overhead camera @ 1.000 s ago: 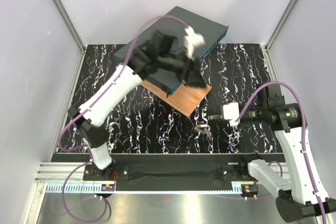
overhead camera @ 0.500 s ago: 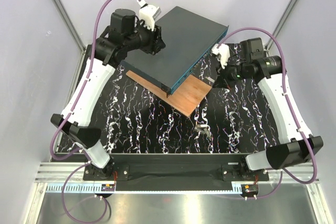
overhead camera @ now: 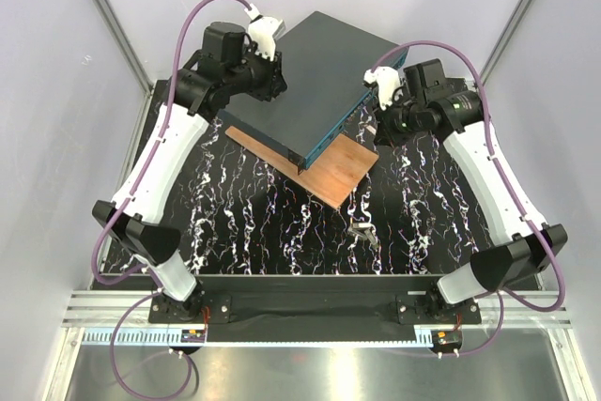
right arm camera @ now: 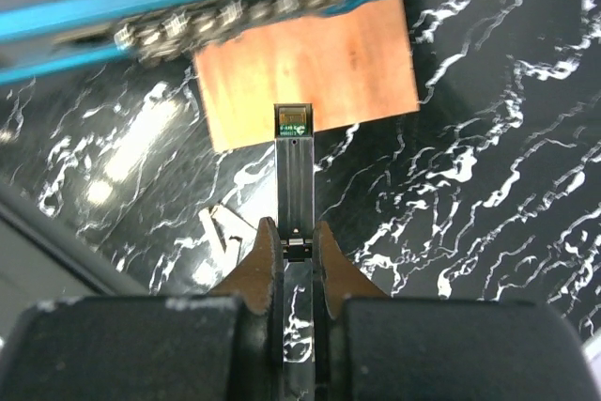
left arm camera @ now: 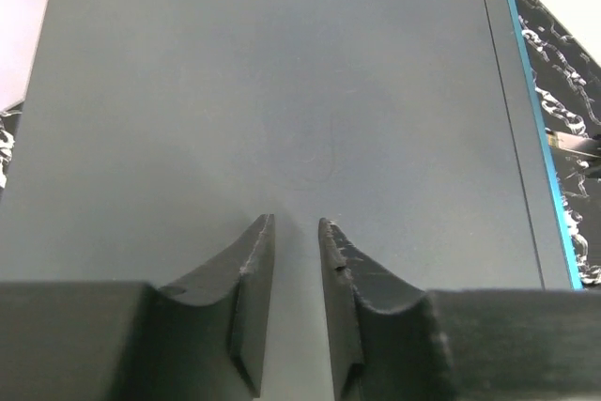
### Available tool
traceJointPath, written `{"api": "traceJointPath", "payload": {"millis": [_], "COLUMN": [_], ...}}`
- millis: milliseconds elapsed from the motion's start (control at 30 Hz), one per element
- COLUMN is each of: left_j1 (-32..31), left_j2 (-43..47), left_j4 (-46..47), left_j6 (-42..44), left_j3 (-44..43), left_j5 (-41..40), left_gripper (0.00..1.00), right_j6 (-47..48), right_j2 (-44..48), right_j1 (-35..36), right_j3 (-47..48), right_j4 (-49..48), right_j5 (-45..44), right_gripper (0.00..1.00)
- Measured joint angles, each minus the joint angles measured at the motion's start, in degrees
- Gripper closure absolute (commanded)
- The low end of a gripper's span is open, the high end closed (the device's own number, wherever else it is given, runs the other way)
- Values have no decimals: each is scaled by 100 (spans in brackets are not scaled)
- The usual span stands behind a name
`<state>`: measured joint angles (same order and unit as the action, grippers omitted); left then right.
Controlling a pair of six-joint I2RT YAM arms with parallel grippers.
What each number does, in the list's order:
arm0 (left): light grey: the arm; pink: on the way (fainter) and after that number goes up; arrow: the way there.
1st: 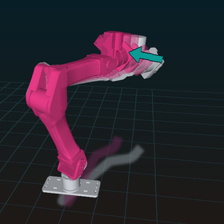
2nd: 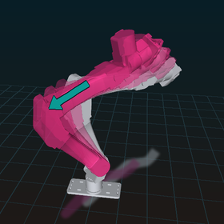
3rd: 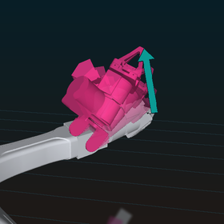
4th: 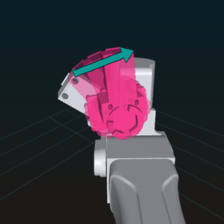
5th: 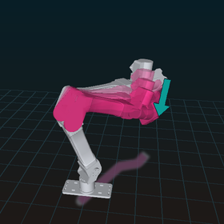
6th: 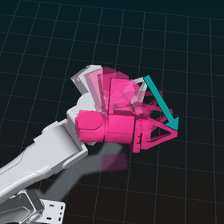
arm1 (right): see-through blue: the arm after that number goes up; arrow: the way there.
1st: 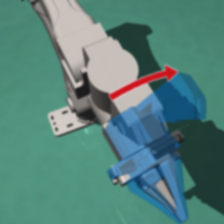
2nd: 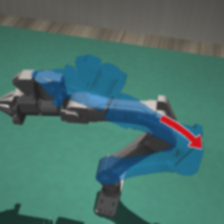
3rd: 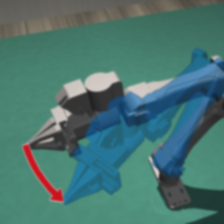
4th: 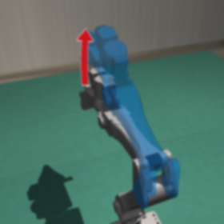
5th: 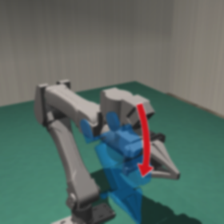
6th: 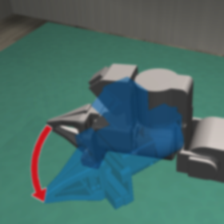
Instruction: Insert the plug into the switch port
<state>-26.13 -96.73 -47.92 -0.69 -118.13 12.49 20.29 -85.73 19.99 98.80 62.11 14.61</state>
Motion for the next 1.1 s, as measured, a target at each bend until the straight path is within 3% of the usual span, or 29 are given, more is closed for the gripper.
{"api": "traceJointPath", "payload": {"millis": [33,133,1100], "left_j1": [0,0,0], "left_j2": [-13,-79,-286], "left_j4": [0,2,-2], "left_j6": [-46,-92,-138], "left_j3": [0,0,0], "left_j5": [-15,-79,74], "left_gripper": [89,100,100], "right_j6": [-81,-280,-225], "right_j2": [-33,-61,-402], "right_j1": [15,31,361], "right_j3": [11,31,562], "right_j4": [-57,-149,-229], "right_j5": [-94,-297,-546], "right_gripper": [100,100,100]}}
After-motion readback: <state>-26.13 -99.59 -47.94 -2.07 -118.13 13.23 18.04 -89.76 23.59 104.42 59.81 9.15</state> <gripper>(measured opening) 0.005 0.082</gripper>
